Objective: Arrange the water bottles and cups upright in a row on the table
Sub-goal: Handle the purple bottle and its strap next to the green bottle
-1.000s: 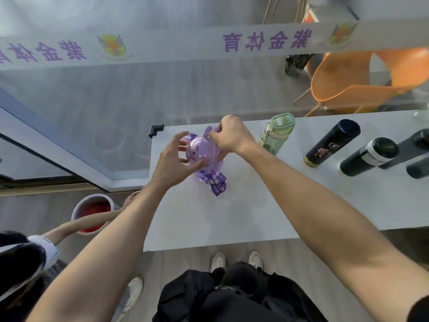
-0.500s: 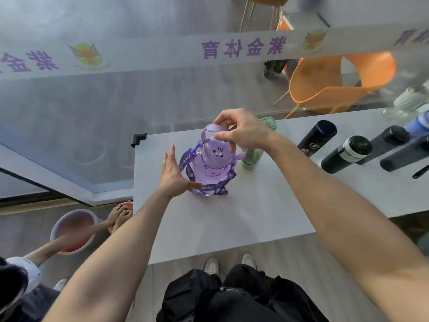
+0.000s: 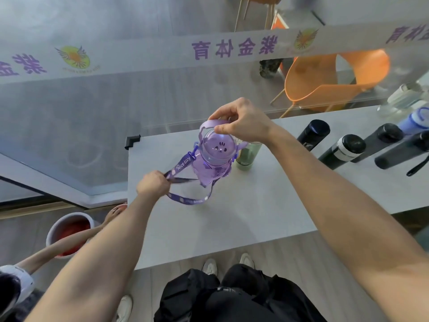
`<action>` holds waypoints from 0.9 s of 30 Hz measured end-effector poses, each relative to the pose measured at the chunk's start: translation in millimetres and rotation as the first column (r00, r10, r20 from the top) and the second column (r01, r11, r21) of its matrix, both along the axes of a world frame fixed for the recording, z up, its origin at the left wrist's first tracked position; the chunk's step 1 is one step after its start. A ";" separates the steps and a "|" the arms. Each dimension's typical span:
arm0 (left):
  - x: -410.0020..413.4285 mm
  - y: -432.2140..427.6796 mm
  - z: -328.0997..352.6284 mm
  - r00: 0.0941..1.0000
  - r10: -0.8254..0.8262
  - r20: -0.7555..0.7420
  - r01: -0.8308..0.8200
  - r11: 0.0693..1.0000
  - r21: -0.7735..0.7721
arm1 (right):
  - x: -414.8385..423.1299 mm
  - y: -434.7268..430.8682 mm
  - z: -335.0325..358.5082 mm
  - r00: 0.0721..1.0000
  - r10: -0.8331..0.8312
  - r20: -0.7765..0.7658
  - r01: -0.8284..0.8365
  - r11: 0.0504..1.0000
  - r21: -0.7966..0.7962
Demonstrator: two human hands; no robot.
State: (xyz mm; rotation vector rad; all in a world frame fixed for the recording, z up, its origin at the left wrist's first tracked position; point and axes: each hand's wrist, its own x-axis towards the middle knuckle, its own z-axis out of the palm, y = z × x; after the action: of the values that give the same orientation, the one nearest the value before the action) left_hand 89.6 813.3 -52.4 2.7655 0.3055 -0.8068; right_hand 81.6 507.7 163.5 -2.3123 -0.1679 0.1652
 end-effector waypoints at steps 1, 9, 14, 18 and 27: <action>5.2 4.4 9.3 0.997 0.075 -0.019 -0.076 0.995 -0.060 | -0.6 0.8 0.2 1.000 -0.005 -0.003 0.005 1.000 -0.007; 54.2 1.8 48.7 0.869 0.475 0.137 -0.163 0.537 -0.827 | -3.4 15.4 -27.9 0.999 0.034 -0.020 -0.037 0.982 -0.183; 46.8 -23.8 53.3 0.953 0.241 0.186 -0.029 0.679 -0.734 | -5.7 28.2 -59.9 0.991 0.080 -0.108 -0.106 0.961 -0.254; 41.0 -20.9 43.4 0.936 0.148 0.321 0.036 0.864 -0.501 | -11.1 38.7 -81.3 0.984 0.108 -0.143 -0.145 0.948 -0.283; 50.3 2.0 52.9 0.950 0.159 0.268 -0.112 0.977 -0.180 | -17.6 45.8 -86.5 0.989 0.110 -0.095 -0.133 0.946 -0.294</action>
State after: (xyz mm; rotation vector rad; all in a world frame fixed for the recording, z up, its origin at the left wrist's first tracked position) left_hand 139.9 815.2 0.6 2.6243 0.3531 -0.3793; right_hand 64.0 553.5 77.1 -2.5940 -0.2626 0.3647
